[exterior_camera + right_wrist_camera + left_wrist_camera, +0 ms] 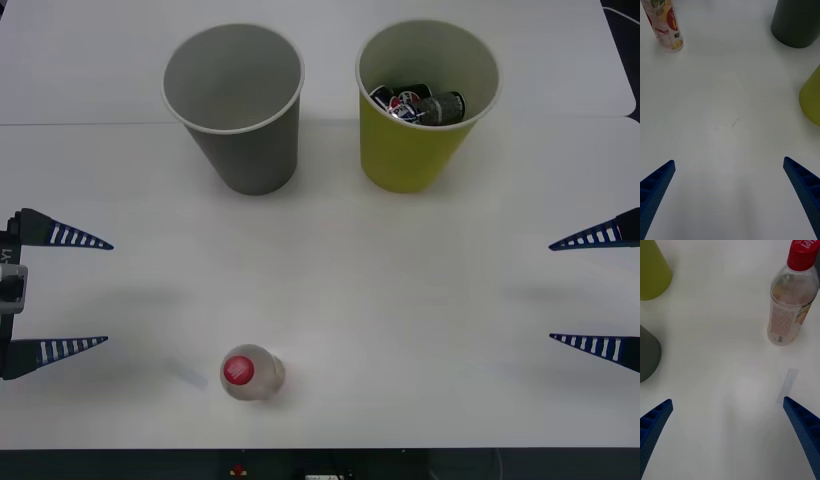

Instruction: Put the can into the green bin and the plastic bottle into the gray bin

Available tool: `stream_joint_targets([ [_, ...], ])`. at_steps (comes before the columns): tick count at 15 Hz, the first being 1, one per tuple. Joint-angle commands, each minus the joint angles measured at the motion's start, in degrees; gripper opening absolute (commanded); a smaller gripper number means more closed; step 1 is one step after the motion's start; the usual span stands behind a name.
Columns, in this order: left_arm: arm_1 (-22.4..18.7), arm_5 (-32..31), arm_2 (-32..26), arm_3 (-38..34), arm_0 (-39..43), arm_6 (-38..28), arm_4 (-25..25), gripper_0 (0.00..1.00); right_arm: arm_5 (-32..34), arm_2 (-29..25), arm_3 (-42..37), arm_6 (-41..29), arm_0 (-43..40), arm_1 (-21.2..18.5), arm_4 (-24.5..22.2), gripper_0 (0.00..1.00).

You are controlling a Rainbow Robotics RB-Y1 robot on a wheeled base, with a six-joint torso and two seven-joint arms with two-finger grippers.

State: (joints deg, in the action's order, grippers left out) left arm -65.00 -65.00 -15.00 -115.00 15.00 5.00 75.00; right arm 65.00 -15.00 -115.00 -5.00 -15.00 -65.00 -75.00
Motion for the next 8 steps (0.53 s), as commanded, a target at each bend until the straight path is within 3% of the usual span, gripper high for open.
stream_joint_targets([
  [1, 0.0, 0.0, 0.0, 0.0, 0.0, 0.0, 0.0, 1.0, 0.0, 0.0, 0.0, 0.0, 0.0, 0.0, 0.0, 1.0],
  [8, 1.45, -0.83, 0.06, 0.74, -0.06, 1.68, -1.61, 1.0, 0.0, 0.0, 0.0, 0.0, 0.0, 0.0, 0.0, 1.0],
])
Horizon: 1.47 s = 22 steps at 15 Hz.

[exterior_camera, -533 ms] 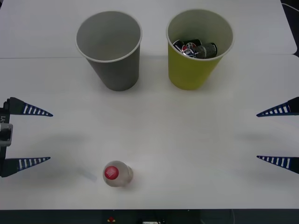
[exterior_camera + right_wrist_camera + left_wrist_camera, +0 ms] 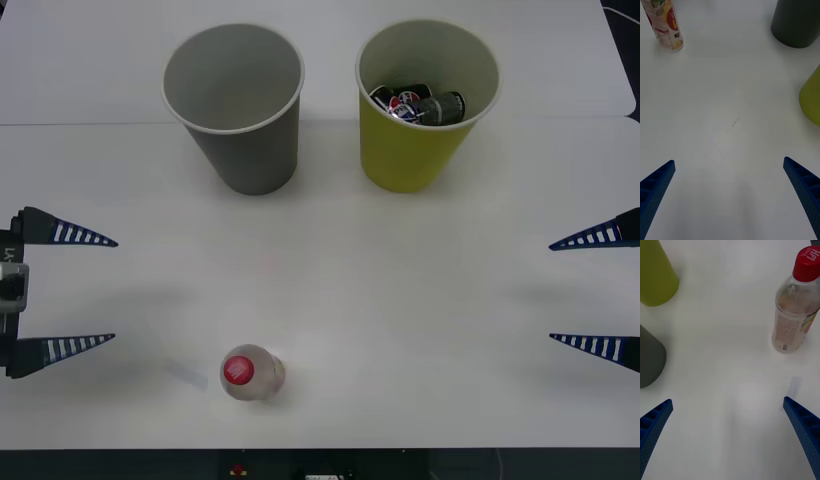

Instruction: Put the can into the green bin and the plastic bottle into the gray bin

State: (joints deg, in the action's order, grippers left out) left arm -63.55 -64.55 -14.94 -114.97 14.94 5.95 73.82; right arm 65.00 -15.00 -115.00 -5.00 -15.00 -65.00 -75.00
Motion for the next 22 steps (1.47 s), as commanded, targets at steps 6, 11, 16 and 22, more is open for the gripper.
stream_joint_targets([
  [6, -2.02, -7.78, 6.5, 12.05, -4.48, 11.81, -7.82, 1.0, 0.0, 0.0, 0.0, 0.0, 0.0, 0.0, 0.0, 1.0],
  [11, -2.54, -13.93, 20.48, 28.13, -14.77, 20.77, -16.17, 1.0, 0.0, 0.0, 0.0, 0.0, 0.0, 0.0, 0.0, 1.0],
  [16, -2.1, -15.25, 33.84, 38.59, -21.8, 25.96, -25.13, 1.0, 0.0, 0.0, 0.0, 0.0, 0.0, 0.0, 0.0, 1.0],
  [22, 4.14, -15.34, 42.89, 45.36, -27.69, 28.42, -28.47, 1.0, 0.0, 0.0, 0.0, 0.0, 0.0, 0.0, 0.0, 1.0],
])
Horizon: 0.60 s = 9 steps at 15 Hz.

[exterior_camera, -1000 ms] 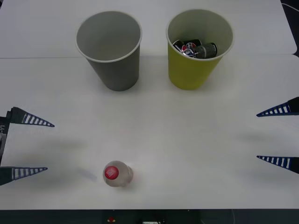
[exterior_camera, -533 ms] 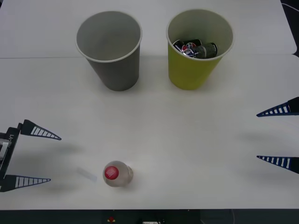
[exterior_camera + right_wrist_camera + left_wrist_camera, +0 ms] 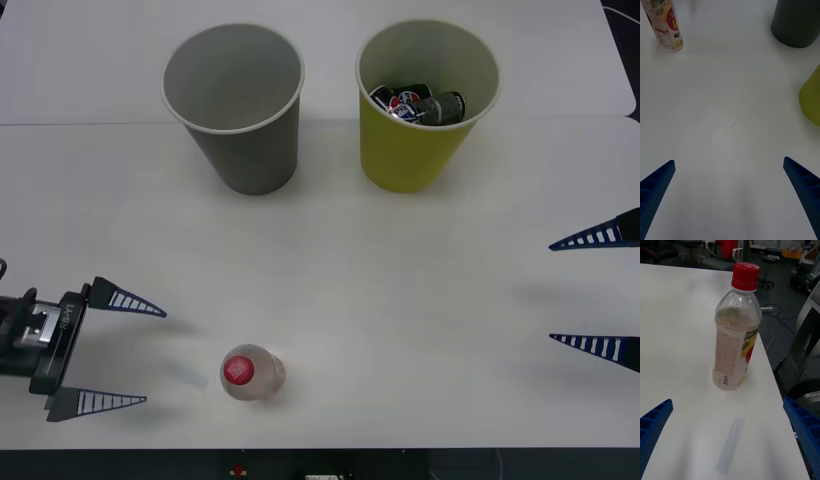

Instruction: Put the can into the green bin and the plastic bottle into the gray bin

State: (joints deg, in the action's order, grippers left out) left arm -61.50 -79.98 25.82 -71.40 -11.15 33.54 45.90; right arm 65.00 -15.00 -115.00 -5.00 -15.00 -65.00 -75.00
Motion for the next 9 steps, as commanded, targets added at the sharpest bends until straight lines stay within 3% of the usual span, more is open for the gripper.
stream_joint_targets([
  [1, 3.05, 0.08, 2.74, 2.23, -2.12, 1.27, -0.55, 1.0, 0.0, 0.0, 0.0, 0.0, 0.0, 0.0, 0.0, 1.0],
  [9, 8.5, 5.44, 10.56, 2.85, -5.9, 4.26, -2.13, 1.0, 0.0, 0.0, 0.0, 0.0, 0.0, 0.0, 0.0, 1.0],
])
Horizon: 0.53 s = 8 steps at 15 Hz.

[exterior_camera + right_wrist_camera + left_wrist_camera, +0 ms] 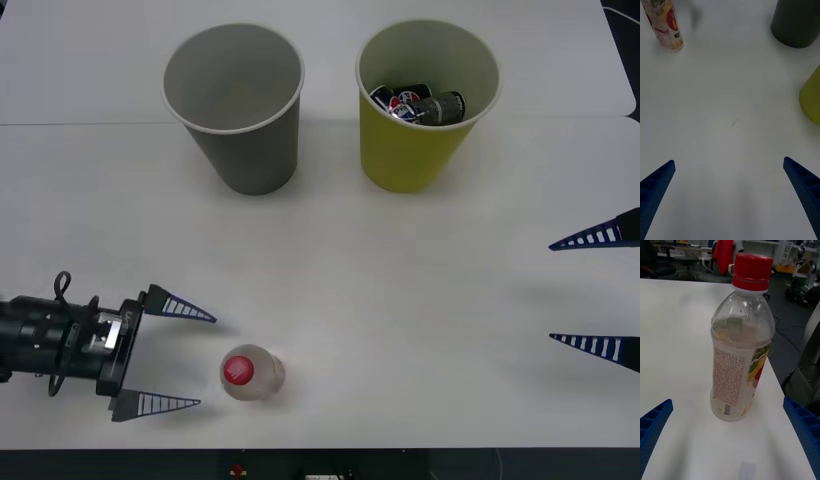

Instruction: Put the can into the green bin and the plastic bottle into the gray bin

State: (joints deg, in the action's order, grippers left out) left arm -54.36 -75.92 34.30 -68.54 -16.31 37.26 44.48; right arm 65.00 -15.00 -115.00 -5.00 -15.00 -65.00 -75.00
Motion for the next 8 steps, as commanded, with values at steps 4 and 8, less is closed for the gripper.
stream_joint_targets([
  [4, 4.27, 3.41, 4.98, -0.01, -2.06, 0.97, -0.8, 1.0, 0.0, 0.0, 0.0, 0.0, 0.0, 0.0, 0.0, 1.0],
  [8, 6.38, 5.08, 7.09, -0.01, -3.03, 1.15, -1.15, 1.0, 0.0, 0.0, 0.0, 0.0, 0.0, 0.0, 0.0, 1.0],
])
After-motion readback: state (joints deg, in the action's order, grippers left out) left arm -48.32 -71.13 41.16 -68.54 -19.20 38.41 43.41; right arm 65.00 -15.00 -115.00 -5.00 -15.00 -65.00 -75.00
